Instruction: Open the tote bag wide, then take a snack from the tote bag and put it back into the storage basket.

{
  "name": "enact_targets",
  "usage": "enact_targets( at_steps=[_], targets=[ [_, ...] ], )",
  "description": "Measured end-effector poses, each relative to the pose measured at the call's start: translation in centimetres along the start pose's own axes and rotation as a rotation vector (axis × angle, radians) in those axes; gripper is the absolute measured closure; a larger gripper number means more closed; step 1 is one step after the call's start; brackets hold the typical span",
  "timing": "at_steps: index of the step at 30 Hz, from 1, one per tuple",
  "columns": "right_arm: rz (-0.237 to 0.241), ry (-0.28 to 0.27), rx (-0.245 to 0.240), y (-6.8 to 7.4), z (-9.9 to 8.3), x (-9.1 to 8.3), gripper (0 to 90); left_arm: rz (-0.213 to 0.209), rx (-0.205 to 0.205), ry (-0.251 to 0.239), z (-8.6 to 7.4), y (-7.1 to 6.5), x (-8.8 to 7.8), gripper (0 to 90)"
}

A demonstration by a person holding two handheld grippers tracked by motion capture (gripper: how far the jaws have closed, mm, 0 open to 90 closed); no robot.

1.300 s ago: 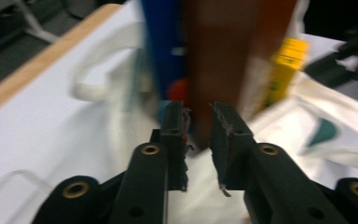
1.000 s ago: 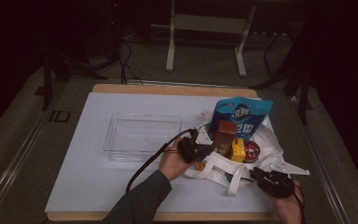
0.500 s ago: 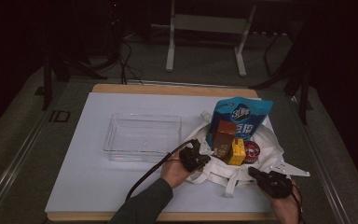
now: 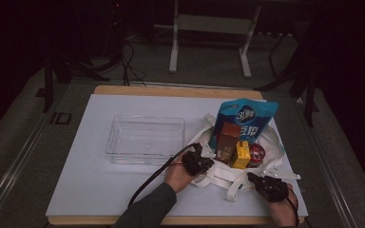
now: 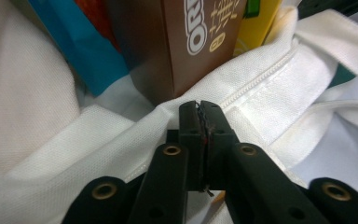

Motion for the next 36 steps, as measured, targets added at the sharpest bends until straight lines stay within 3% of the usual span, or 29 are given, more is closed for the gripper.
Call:
enact_targets(
  at_steps=[3,7,10,14,17,20,21,23,28,32,36],
  targets=[
    [0.002,-0.006,0.003,0.0,-0.1,0.0,90.0,0.000,0.017,-0.026,0.5,0.0,-1.0,85.3],
    [0.000,-0.009,0.005,0.0,-0.1,0.0,90.0,0.000,0.002,-0.073,1.3,0.2,-2.2,85.4],
    [0.000,-0.011,0.003,0.0,-0.1,0.0,90.0,0.027,0.002,-0.096,2.0,0.9,-2.9,86.2],
    [0.004,-0.013,0.006,0.0,-0.1,0.0,90.0,0.071,-0.001,-0.092,2.6,1.9,-3.0,89.7],
    [0.007,-0.016,0.008,0.0,-0.2,0.0,90.0,0.077,-0.003,-0.078,2.7,2.4,-2.5,89.8],
    [0.008,-0.016,0.009,-0.1,-0.2,0.0,90.0,0.064,0.002,-0.070,2.8,2.4,-2.0,89.7],
    [0.009,-0.016,0.009,0.0,-0.2,0.0,90.0,0.034,0.031,-0.057,2.9,2.0,-1.6,89.7],
    [0.012,-0.017,0.012,-0.1,-0.2,0.0,90.0,0.036,0.056,-0.033,3.0,1.8,-1.3,89.7],
    [0.012,-0.017,0.012,-0.1,-0.2,0.0,90.0,0.005,0.020,-0.035,2.9,2.0,-0.9,89.6],
    [0.012,-0.016,0.012,-0.1,-0.2,0.0,90.0,-0.041,0.028,-0.042,3.1,1.1,-0.7,89.7],
    [0.011,-0.016,0.011,-0.1,-0.2,0.0,90.0,-0.059,0.017,-0.053,3.0,1.2,-0.7,89.4]
  ],
)
Point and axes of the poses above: each handheld gripper's, and its own axes: x roughly forward along the jaws, z roughly out of its top, y roughly to its left, the point moved 8 cm from there along x, roughly forward along the jaws, and after that the axes turned 4 degrees about -y, right-handed, at the moved point
